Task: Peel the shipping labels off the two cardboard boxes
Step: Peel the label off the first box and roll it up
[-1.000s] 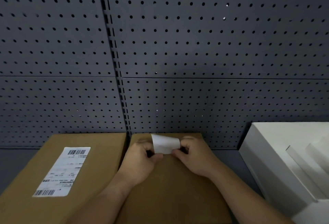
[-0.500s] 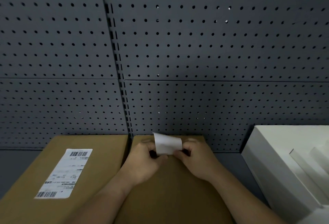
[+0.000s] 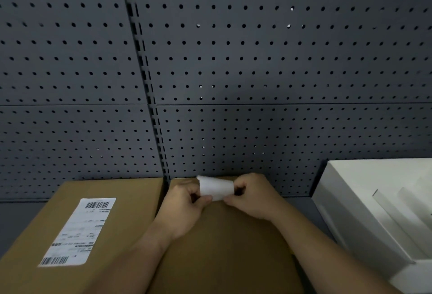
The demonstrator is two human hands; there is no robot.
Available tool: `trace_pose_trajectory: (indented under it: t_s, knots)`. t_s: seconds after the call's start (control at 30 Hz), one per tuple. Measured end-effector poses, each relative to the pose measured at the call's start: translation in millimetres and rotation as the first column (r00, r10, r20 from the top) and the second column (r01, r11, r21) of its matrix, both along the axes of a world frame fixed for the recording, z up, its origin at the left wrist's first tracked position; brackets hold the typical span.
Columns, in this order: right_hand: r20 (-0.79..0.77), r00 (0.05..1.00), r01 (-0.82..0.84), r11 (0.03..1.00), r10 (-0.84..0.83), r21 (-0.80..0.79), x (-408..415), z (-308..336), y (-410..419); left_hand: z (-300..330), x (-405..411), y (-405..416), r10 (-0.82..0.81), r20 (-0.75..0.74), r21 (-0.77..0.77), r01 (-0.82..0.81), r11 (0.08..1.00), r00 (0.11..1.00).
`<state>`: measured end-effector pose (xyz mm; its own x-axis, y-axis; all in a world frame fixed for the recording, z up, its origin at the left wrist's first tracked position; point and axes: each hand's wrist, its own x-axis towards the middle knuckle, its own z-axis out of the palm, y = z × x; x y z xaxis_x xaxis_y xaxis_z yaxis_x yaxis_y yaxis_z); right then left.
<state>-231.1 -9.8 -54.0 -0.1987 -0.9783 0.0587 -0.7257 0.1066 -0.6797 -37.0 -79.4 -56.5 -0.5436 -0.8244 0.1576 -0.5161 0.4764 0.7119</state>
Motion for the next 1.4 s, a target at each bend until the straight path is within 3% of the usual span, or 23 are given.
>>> trace_pose_trajectory:
  t_s: [0.17, 1.23, 1.4]
  knots:
    - [0.036, 0.999, 0.021, 0.988, -0.016, -0.153, -1.1, -13.3, 8.4, -4.1, 2.9, -2.7, 0.023, -0.031, 0.009, -0.023, 1.000, 0.999]
    - [0.110, 0.994, 0.048, 0.984, -0.030, -0.170, -5.4, -15.3, 5.3, -0.7, 1.7, -2.9, 0.062, -0.167, 0.077, -0.050, 0.996, 0.984]
    - [0.210, 0.977, 0.060, 0.984, -0.023, -0.169, -4.8, -14.3, 5.7, 0.1, 2.7, -2.8, 0.053, -0.233, 0.074, -0.037, 0.997, 0.971]
